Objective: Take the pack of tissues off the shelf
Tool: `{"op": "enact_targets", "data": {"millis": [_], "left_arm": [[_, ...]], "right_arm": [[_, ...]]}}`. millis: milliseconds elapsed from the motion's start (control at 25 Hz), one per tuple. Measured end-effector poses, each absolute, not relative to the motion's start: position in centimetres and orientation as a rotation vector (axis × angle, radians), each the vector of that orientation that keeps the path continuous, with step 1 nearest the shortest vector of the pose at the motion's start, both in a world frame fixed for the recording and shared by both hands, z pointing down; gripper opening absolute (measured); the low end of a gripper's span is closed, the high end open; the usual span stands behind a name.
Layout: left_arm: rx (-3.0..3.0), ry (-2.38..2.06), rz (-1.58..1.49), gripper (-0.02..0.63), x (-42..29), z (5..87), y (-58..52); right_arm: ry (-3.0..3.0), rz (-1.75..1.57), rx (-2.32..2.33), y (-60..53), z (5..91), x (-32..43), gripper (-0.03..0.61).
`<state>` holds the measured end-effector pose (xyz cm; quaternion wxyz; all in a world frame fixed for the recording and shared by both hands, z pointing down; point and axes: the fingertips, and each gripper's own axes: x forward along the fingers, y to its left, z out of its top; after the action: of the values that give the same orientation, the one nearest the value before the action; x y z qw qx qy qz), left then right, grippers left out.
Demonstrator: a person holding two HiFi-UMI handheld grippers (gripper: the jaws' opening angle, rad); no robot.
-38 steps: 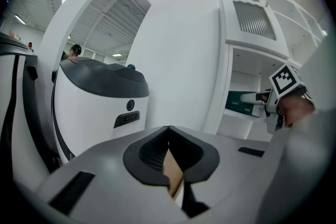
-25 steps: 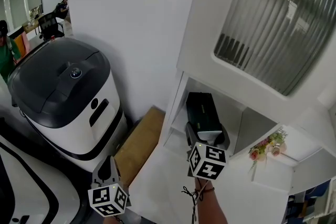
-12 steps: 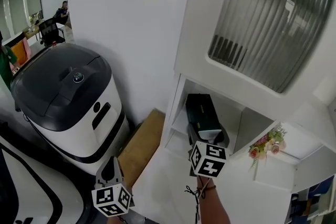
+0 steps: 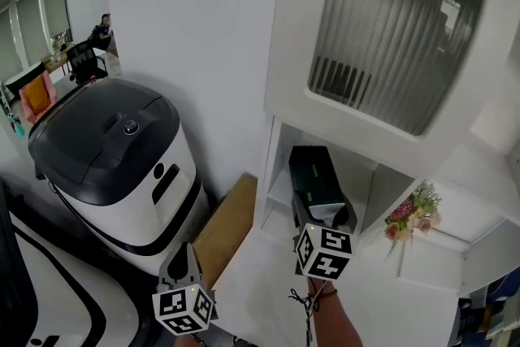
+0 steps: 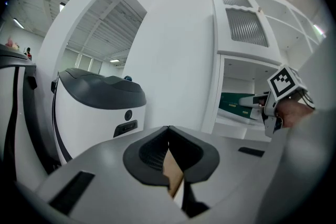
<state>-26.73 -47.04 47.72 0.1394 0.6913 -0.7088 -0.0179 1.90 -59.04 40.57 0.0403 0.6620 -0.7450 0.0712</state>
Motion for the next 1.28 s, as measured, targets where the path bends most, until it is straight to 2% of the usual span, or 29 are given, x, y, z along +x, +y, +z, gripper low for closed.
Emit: {"op": "enact_targets", "data": {"millis": [320,800,1280], "left_arm": [[2.068,-2.022,-0.084,0.018,-23.8,45.2,-45.6],[2.263,-1.888,-0.111,0.018,-15.1,41.0,-44.4],[2.496,-1.599,-0.077,0.018,-2.4,40.1,-44.3]], "right_arm": [[-2.325,0.223,1.993,-54.4,38.8,2.4,0.420],[-2.411,0.238,1.931,-44.5,36.5,5.5,0.419],[-2.289,0.208,2.127,-36.2,34.8,14.9,0.419]]}}
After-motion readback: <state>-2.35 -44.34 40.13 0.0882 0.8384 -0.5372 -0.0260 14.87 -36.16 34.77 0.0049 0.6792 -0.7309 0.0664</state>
